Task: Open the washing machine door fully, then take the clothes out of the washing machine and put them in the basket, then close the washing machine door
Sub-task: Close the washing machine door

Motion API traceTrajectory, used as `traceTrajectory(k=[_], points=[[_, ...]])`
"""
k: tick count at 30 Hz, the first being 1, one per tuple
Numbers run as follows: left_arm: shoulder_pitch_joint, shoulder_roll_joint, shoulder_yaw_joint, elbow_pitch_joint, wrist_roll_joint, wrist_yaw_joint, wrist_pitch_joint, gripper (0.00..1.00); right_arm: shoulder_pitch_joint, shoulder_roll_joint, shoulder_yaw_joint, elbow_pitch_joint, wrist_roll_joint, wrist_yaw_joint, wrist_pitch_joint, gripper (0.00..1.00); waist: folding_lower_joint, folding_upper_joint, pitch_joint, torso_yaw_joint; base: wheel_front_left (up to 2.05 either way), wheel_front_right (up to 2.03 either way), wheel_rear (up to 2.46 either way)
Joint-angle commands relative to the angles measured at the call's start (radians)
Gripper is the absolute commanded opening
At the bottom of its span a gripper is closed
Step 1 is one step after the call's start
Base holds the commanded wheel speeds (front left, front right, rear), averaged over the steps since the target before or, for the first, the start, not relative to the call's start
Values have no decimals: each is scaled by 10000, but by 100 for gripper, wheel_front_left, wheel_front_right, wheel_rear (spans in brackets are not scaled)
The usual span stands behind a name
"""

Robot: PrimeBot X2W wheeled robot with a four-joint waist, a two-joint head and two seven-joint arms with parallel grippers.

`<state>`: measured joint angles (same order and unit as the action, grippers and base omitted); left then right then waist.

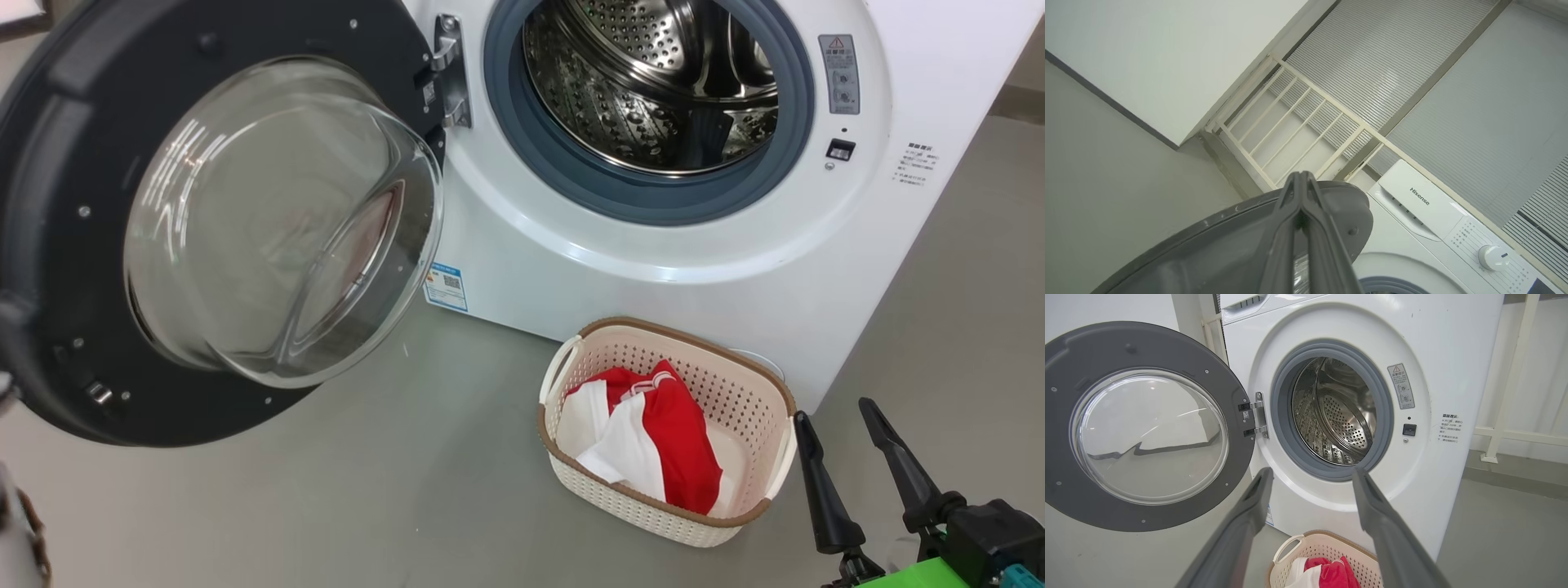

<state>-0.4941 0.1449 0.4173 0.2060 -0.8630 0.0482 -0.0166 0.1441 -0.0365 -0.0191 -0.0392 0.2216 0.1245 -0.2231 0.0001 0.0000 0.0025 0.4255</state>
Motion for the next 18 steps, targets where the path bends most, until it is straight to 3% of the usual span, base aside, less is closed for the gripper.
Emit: traceTrajectory(k=[1, 11, 18], points=[[-444, 515, 304, -76, -153, 93, 207, 0, -245, -137, 236, -306, -104, 62, 12, 100, -1, 0, 44, -29, 0, 0, 0], [-2777, 1767, 1042, 3141, -1429, 1015, 1725, 0, -346, -137, 270, -406, -197, 62, 158, 100, -1, 0, 278, -192, 0, 0, 0], [-3752, 2536, 588, 5201, -1357, 1372, 2851, 0, -407, -137, 298, -532, -314, 62, 344, 100, -1, 0, 401, -329, 0, 0, 0]])
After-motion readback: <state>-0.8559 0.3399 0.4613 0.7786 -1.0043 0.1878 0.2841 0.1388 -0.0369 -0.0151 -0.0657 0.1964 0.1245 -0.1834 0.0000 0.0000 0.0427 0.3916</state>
